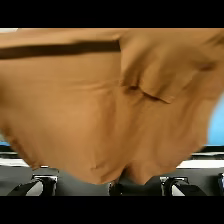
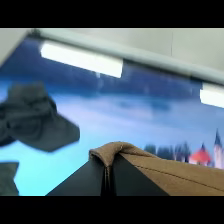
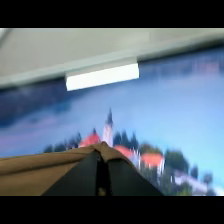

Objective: Fold the clothes and pants, and hang the long-sleeved shirts on hangers.

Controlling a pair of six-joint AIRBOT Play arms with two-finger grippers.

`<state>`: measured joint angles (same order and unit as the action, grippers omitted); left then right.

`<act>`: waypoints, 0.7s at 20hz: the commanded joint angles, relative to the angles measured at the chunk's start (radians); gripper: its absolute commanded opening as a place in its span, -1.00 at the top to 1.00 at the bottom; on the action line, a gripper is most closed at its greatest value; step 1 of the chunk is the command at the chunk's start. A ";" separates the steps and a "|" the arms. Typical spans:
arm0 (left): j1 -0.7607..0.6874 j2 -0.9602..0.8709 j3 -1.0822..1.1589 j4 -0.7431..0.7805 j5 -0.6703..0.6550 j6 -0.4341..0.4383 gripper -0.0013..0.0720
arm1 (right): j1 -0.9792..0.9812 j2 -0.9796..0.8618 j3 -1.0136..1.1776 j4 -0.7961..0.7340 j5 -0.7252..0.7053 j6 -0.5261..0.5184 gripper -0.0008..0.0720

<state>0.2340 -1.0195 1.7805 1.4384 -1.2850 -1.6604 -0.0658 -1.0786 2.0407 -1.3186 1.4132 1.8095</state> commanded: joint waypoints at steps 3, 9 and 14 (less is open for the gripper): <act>-0.062 -0.383 -0.116 -0.021 0.079 0.046 0.93 | 0.001 -0.396 -0.094 -0.002 0.046 0.008 0.91; -0.117 -0.766 -0.050 -0.021 0.379 0.046 0.93 | 0.000 -0.760 -0.094 0.051 -0.209 -0.033 0.91; -0.117 -0.871 0.068 -0.021 0.393 0.046 0.93 | 0.001 -0.809 -0.094 0.050 -0.318 -0.044 0.91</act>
<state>0.1211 -1.8259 1.8030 1.4181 -0.9272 -1.6150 -0.0654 -1.8477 1.9472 -1.2739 1.1687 1.7760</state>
